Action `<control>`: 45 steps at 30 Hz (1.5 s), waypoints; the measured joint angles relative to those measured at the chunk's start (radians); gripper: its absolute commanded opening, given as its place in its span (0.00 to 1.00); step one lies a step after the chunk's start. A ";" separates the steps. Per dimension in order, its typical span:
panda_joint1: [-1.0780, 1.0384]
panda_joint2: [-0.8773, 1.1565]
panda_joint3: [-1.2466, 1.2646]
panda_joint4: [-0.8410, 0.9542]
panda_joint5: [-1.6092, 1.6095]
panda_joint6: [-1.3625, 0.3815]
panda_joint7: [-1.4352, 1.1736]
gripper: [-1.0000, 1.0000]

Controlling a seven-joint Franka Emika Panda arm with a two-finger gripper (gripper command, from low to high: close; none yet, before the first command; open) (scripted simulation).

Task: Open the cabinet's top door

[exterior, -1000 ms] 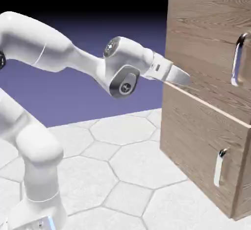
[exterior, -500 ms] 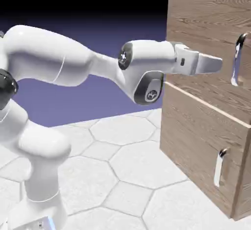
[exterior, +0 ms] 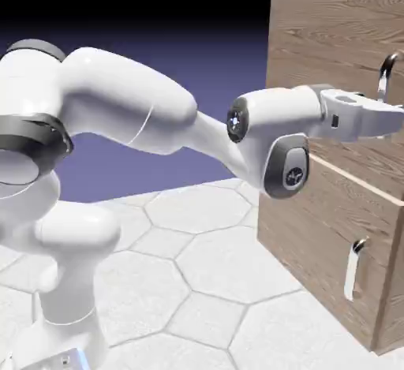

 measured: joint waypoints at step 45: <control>-1.175 -0.048 1.147 -0.436 0.503 0.074 -0.137 0.00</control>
